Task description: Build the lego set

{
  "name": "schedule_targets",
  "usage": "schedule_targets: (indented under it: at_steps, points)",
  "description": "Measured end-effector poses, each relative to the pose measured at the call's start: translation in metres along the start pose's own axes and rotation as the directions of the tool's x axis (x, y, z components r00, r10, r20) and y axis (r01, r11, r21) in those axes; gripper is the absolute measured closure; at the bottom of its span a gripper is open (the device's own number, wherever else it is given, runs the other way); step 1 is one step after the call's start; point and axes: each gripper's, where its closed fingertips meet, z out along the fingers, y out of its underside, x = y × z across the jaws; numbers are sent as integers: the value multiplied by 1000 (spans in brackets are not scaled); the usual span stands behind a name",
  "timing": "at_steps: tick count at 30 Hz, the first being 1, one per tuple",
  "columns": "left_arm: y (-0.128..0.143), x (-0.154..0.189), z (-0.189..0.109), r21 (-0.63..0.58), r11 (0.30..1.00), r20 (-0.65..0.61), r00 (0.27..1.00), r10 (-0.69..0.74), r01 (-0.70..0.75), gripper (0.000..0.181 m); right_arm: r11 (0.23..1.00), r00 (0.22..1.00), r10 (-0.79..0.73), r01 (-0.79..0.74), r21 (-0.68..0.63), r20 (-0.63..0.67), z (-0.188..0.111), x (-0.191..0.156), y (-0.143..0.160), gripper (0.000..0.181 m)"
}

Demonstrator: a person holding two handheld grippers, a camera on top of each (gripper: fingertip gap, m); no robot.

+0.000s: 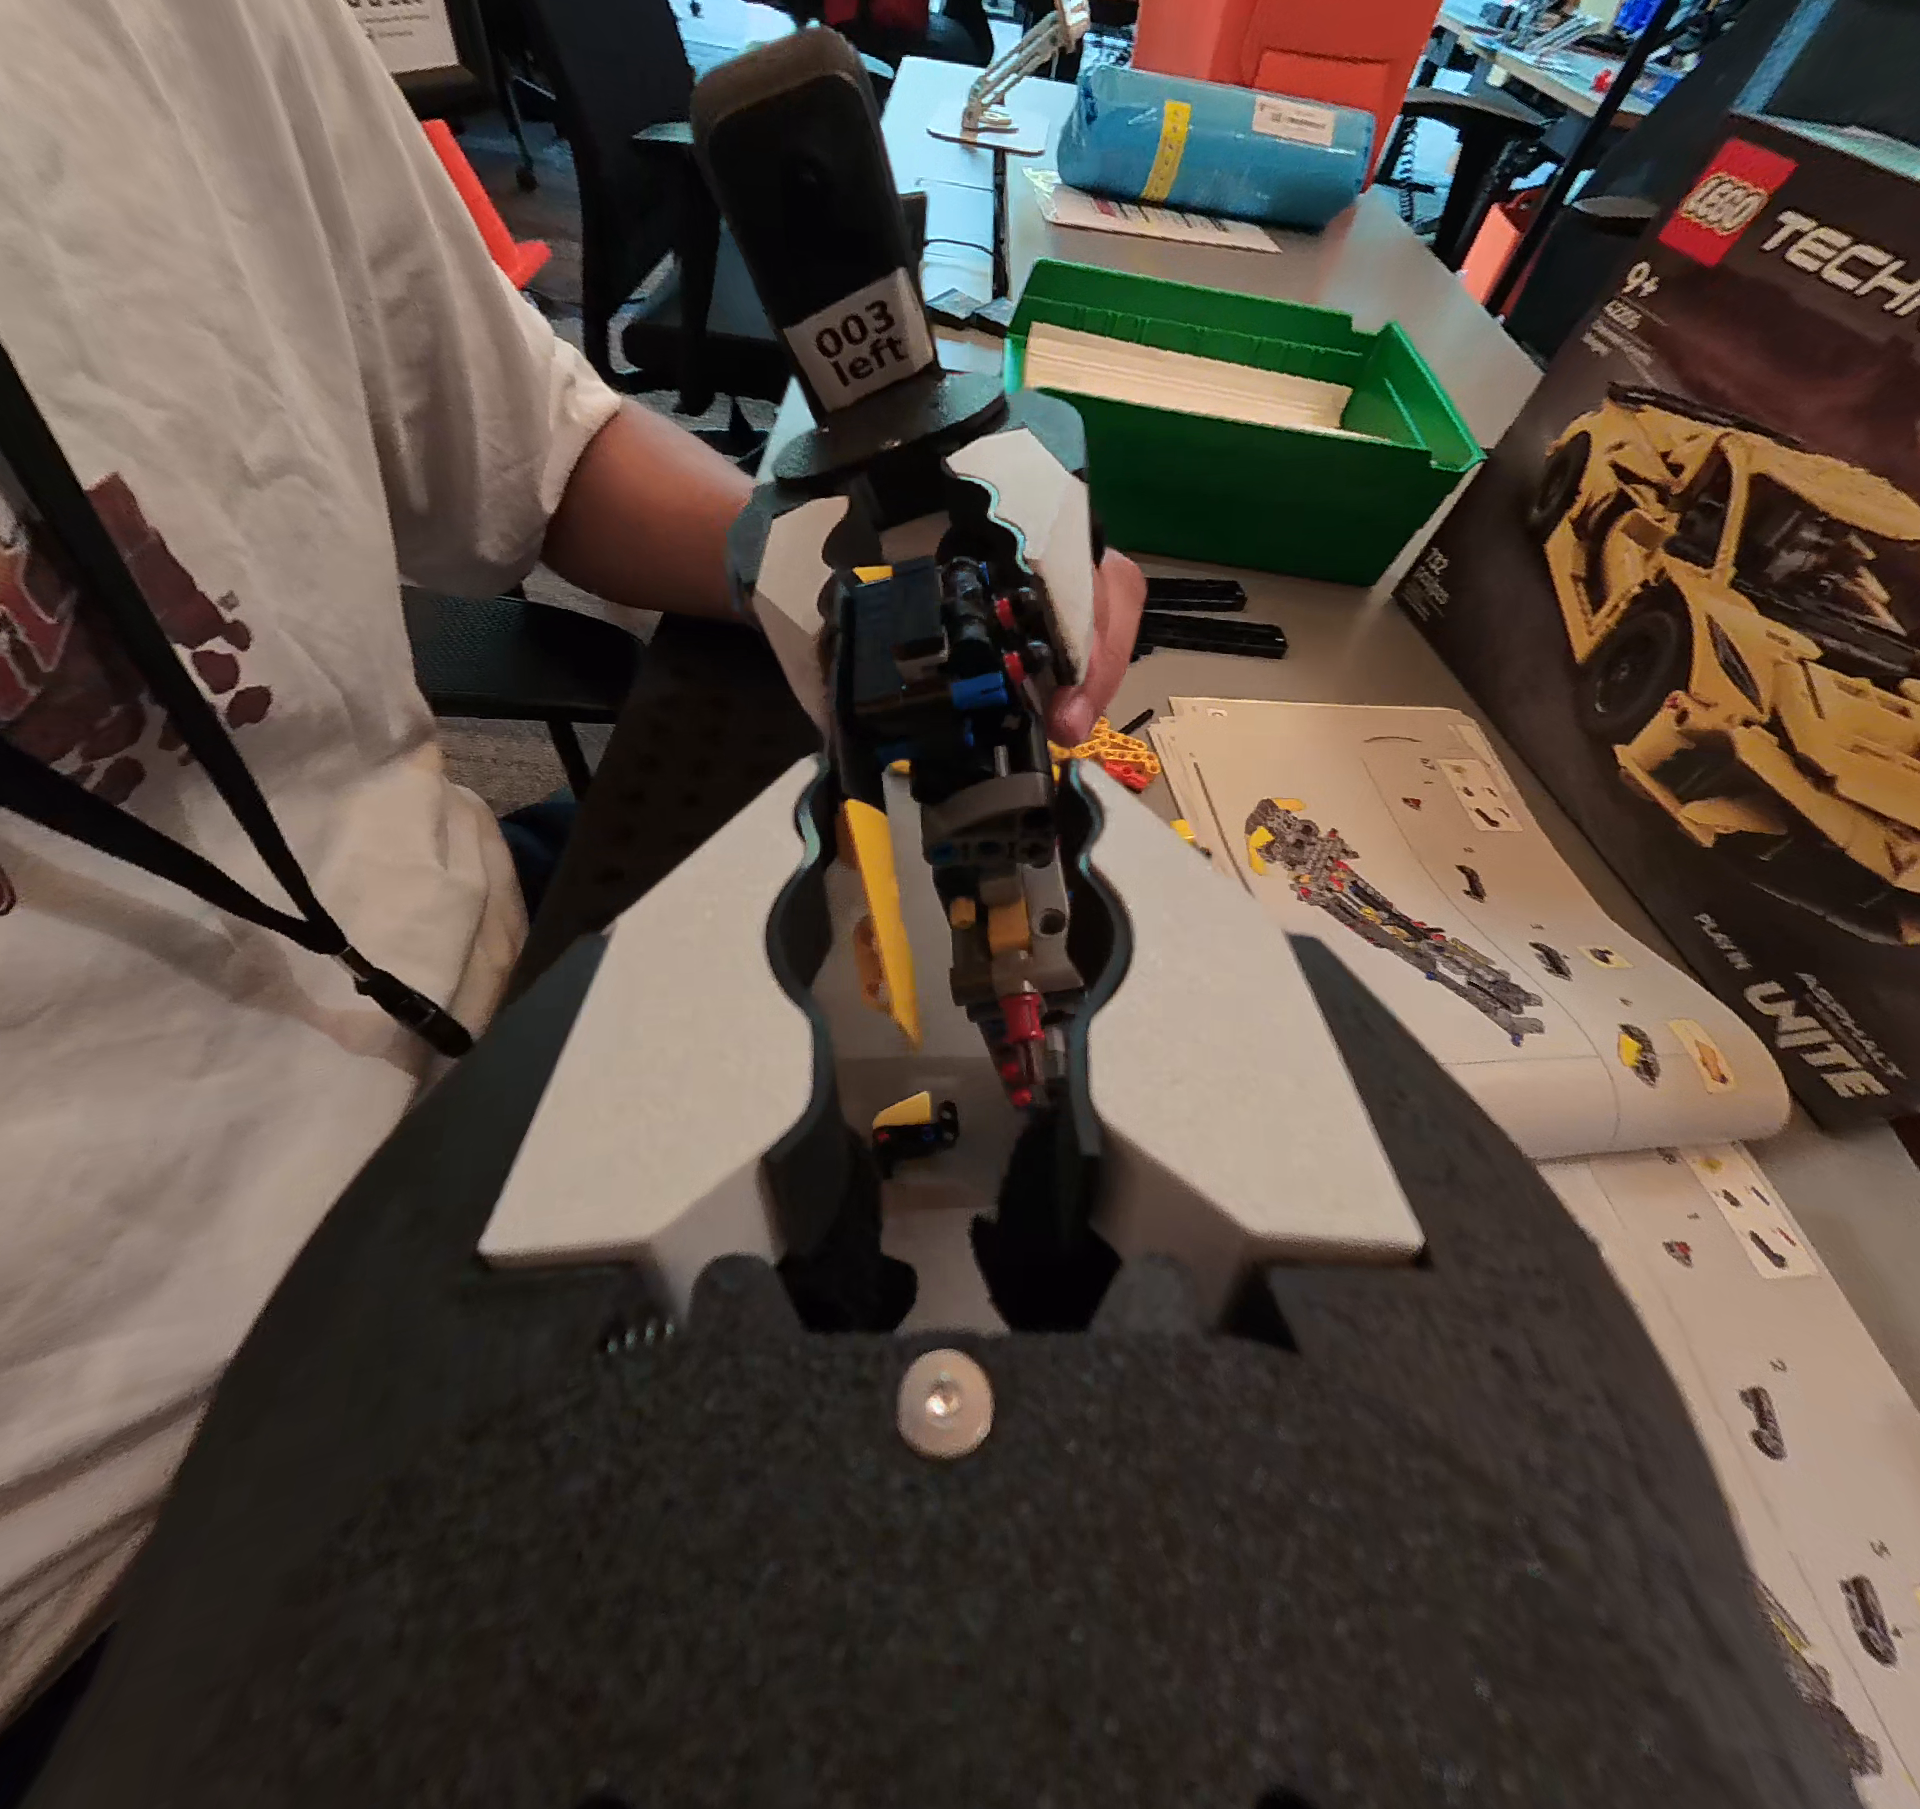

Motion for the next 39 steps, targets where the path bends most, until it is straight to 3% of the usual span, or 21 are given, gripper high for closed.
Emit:
schedule_targets:
  at_steps: [10, 20, 28, 39]
  points:
    - [2, -23, -7, 29, 992, 46, 992, -121, 119, 143, 989, 997, 16, -6, 150, -70, 8, 24, -10, 142]
    - [-1, -22, -6, 49, 993, 48, 993, -105, 103, 144, 993, 998, -13, 19, 118, -54, 7, 20, -10, 146]
    - [-1, -23, -5, 40, 994, 60, 993, -106, 103, 144, 975, 993, 114, -116, 189, 20, 4, 18, -16, 135]
    - [0, -25, -6, 31, 986, 58, 985, -164, 163, 143, 957, 989, 142, -146, 249, 32, 4, 25, -17, 143]
